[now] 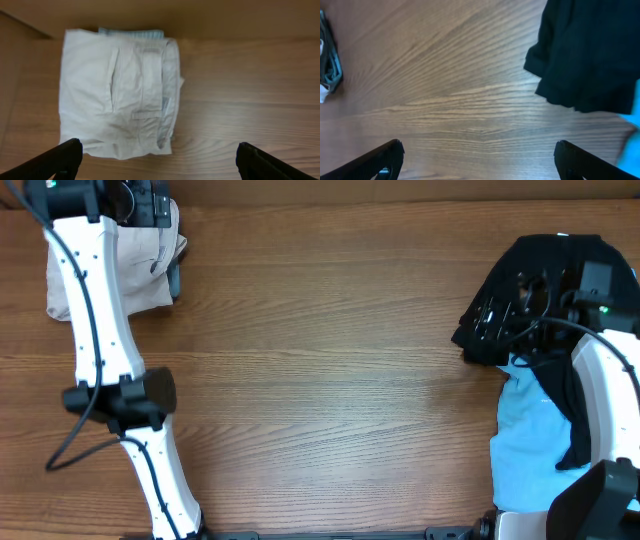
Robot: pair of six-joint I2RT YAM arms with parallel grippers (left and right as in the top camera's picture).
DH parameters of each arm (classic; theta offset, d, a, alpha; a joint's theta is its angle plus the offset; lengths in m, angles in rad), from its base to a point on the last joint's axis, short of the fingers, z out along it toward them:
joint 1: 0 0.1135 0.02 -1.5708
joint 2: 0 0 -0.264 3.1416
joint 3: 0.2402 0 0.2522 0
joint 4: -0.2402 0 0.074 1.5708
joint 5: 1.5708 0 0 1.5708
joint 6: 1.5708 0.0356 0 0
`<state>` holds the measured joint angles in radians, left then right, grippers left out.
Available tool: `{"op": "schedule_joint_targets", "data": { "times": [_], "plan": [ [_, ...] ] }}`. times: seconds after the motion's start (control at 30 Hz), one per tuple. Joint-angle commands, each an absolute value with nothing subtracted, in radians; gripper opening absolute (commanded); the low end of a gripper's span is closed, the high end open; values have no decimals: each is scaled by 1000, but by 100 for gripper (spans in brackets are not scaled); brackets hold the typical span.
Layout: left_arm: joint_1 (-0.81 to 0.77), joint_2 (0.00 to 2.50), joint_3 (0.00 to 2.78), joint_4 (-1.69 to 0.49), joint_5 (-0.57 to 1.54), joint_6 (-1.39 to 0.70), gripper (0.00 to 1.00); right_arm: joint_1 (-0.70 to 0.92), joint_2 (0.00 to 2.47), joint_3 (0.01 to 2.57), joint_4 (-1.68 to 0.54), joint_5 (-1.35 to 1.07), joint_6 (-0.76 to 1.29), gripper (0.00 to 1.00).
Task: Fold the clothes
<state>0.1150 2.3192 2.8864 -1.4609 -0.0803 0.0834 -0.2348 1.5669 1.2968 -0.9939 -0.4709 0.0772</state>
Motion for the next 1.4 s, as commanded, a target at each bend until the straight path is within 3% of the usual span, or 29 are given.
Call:
{"op": "schedule_joint_targets", "data": {
  "times": [0.0, 0.53, 1.1, 1.37],
  "plan": [
    [85, 2181, 2922, -1523, -51, 36, 100, -236, 1485, 1425, -1034, -369, 68, 100],
    [84, 2139, 2919, -1586, -51, 37, 100, -236, 1143, 1551, -1118, -307, 52, 100],
    [84, 2139, 2919, -1586, -51, 37, 100, -231, 1159, 1549, -1125, -318, 50, 100],
    [84, 2139, 2919, -1586, -51, 37, 100, -30, 1055, 1377, -926, -171, -53, 100]
  ]
}}
